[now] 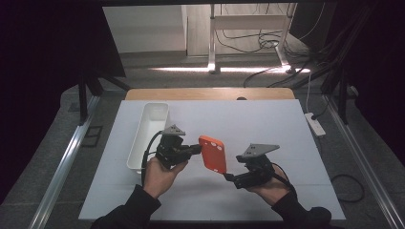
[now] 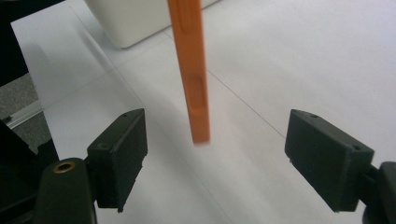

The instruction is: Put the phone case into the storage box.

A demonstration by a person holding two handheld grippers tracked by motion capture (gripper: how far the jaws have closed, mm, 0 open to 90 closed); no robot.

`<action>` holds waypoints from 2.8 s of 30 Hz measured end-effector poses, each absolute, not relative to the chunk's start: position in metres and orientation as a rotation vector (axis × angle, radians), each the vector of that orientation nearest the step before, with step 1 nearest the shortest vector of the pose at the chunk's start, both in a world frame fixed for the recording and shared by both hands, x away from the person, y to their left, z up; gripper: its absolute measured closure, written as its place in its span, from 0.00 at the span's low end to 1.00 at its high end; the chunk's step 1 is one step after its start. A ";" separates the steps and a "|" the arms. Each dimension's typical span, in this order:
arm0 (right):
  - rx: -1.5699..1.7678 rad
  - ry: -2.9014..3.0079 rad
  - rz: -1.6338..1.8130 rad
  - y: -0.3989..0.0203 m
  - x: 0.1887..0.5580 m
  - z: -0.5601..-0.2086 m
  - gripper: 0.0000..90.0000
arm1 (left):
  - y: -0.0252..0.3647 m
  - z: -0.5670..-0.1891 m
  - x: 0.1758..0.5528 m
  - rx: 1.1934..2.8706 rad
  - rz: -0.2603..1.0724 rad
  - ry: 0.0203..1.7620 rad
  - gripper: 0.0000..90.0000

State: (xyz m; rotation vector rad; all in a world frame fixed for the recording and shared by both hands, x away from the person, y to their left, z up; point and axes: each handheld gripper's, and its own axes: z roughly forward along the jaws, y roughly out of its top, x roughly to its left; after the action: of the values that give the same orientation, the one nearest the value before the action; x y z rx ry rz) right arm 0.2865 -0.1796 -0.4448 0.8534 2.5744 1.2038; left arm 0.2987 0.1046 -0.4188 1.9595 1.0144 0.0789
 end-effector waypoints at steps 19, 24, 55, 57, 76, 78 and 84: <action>0.955 2.539 1.154 -0.216 0.285 -0.444 0.18 | 0.140 -0.417 0.310 1.949 0.131 1.076 1.00; 0.973 2.534 1.130 -0.228 0.282 -0.445 0.17 | 0.149 -0.414 0.316 1.942 0.144 1.097 1.00; 1.171 2.465 1.051 -0.290 0.262 -0.451 0.08 | 0.197 -0.384 0.337 1.913 0.214 1.197 1.00; 1.181 2.453 1.037 -0.295 0.260 -0.452 0.07 | 0.201 -0.382 0.338 1.906 0.222 1.208 1.00; 1.273 2.348 1.058 -0.334 0.246 -0.453 0.01 | 0.230 -0.367 0.354 1.865 0.280 1.286 1.00; 1.284 2.335 1.063 -0.337 0.245 -0.453 0.01 | 0.233 -0.365 0.356 1.865 0.292 1.298 1.00; 1.308 2.311 1.068 -0.344 0.240 -0.453 0.01 | 0.241 -0.360 0.361 1.860 0.316 1.321 1.00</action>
State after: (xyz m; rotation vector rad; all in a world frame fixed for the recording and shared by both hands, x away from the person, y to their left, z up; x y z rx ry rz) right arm 0.2396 -0.3445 -0.4526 1.3081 2.3108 1.0681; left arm 0.3612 0.2409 -0.3598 1.8599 1.3209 0.3165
